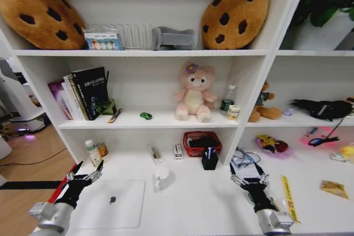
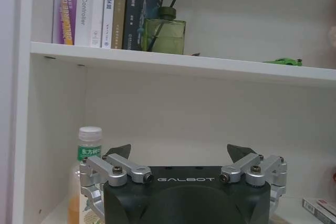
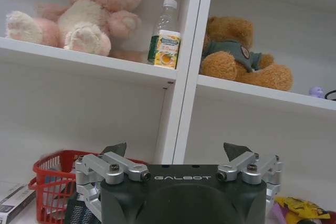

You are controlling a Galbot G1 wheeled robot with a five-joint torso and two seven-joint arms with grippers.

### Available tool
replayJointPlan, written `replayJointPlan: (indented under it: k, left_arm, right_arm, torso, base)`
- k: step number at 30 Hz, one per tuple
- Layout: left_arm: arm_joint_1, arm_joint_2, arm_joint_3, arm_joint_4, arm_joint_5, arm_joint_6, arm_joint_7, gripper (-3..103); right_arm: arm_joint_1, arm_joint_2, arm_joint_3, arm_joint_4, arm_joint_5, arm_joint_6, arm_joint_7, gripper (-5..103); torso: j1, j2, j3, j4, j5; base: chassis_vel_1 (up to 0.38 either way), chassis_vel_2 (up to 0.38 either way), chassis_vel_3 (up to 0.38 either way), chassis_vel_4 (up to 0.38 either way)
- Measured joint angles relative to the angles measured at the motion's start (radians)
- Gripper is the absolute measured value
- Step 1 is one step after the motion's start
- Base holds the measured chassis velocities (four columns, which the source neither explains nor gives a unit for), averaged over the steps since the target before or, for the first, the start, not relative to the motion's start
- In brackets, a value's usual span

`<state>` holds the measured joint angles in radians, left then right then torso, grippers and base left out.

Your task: Organize the objects on the table.

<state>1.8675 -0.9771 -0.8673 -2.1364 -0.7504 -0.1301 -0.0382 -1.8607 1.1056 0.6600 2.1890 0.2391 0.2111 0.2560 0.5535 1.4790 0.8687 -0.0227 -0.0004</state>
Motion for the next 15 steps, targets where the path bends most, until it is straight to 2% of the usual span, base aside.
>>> replayJointPlan:
  k: [15]
  left_arm:
    - [0.0,0.0,0.0,0.0,0.0,0.0,0.0,100]
  right_arm:
    - [0.0,0.015,-0.015,0.027,-0.002,-0.002,0.004,100]
  torso:
    - [0.0,0.0,0.0,-0.0001,0.0006]
  base:
    - [-0.172,-0.179,0.176,0.17]
